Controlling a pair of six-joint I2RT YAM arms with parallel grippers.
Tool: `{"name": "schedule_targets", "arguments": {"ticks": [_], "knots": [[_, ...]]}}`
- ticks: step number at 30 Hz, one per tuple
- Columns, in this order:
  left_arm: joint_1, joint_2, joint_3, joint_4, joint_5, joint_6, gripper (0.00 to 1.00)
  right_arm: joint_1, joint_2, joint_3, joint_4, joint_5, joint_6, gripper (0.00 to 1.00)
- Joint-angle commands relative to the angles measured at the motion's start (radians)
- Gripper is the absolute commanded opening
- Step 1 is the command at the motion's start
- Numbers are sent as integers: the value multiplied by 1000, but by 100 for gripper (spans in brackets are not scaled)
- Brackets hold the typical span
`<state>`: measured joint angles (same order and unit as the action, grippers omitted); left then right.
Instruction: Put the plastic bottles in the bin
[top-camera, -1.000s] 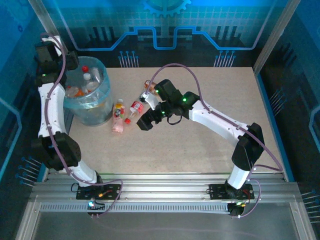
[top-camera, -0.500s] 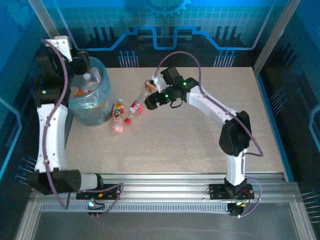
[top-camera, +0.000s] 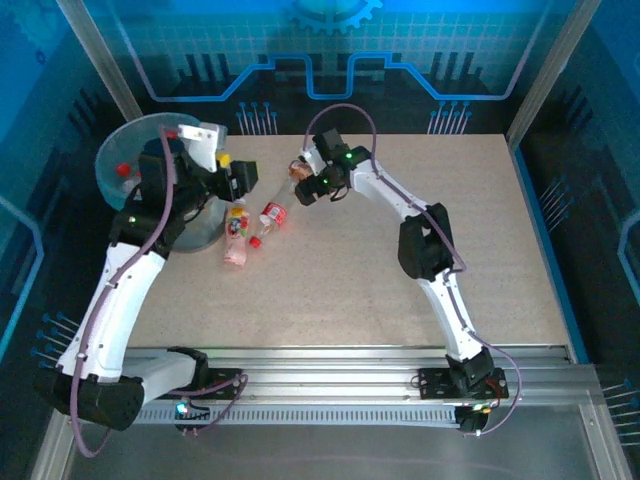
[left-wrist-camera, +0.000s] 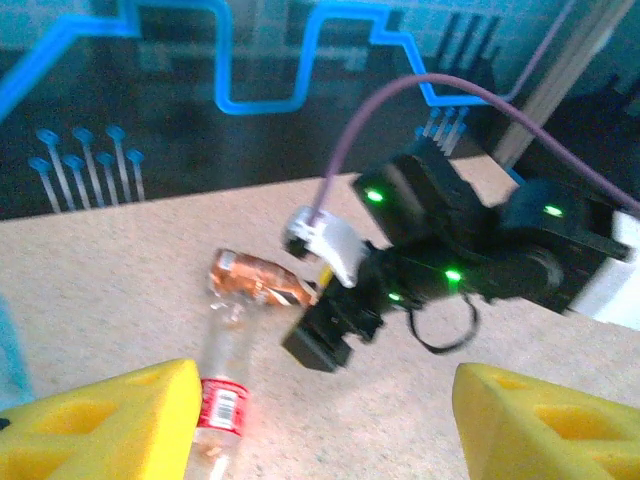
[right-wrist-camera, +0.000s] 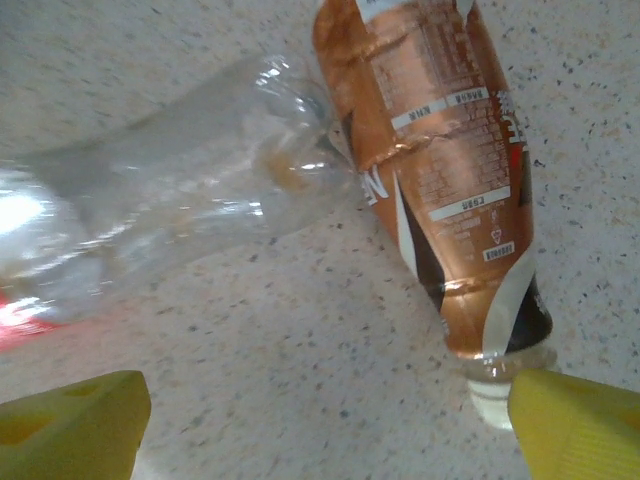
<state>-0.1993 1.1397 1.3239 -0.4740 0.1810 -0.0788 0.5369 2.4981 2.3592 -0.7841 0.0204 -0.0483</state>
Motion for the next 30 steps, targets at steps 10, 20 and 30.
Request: {"name": "schedule_targets", "arguments": {"ticks": [10, 20, 30], "knots": [[-45, -21, -40, 21, 45, -62, 68, -29, 188, 150, -117, 150, -105, 94], [-48, -20, -75, 41, 21, -38, 68, -62, 182, 152, -121, 92, -92, 49], [-47, -46, -88, 127, -3, -90, 77, -74, -182, -206, -12, 53, -33, 26]]}}
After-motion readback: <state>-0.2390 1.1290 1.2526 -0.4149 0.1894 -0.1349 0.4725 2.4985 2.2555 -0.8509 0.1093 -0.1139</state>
